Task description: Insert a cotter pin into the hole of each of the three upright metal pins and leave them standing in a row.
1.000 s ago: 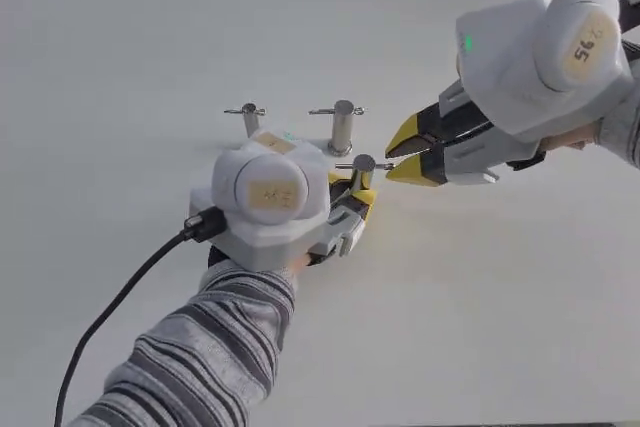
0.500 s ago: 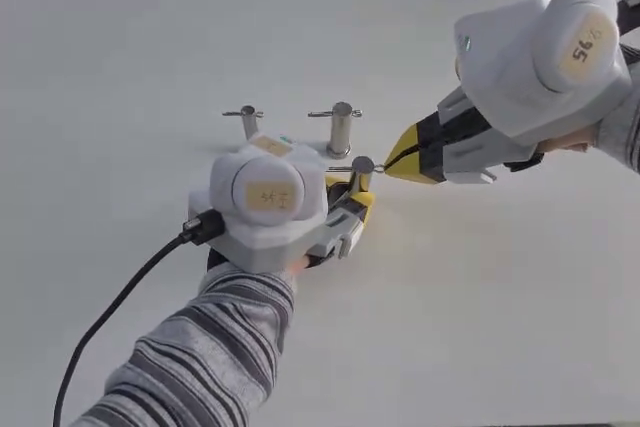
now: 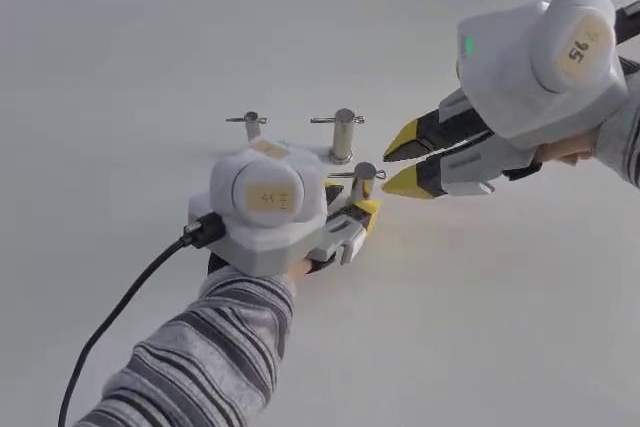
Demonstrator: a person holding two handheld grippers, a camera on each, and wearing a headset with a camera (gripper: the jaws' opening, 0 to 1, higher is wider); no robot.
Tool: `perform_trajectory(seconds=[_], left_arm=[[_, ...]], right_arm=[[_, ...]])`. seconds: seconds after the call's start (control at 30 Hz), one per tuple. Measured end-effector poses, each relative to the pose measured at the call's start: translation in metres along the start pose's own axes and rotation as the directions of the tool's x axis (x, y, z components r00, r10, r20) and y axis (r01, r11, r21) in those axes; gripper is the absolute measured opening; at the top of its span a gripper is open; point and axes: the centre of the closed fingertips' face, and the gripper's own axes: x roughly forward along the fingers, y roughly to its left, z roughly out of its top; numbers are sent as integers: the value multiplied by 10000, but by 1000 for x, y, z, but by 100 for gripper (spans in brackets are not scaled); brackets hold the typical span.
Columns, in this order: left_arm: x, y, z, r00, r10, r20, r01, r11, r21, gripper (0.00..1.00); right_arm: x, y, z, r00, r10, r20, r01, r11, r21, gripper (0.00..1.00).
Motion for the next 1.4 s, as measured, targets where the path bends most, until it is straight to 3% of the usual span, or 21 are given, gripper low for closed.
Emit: perform_trajectory(seconds=[0.27,0.37,0.7,0.8,1.03,1.23,1.4], left_arm=[[-8,4,-4,9998,75,-170,-65,9984,556,31],[-13,3,-1,9998,108,-163,-88,9934,1141,33],[-24,2,6,9999,-143,35,138,9931,1161,41],[-27,5,8,9999,-47,112,34,9932,1162,42],[-37,9,11,9999,-11,171,-7,9941,1082,47],[-47,10,17,9992,-30,405,-16,9934,1147,54],[-56,15,22,9986,33,519,-87,9946,1029,59]], right_arm=[[12,6,10,9991,102,419,-134,9970,765,15],[18,8,9,9993,37,371,-65,9971,756,14],[26,8,6,9992,-46,385,11,9960,893,9],[25,10,7,9989,9,473,-37,9983,576,9],[23,8,7,9983,-2,589,-47,9966,822,8],[13,0,7,9969,-193,760,135,9970,758,8],[6,-10,3,9977,-375,569,333,9968,729,8]])
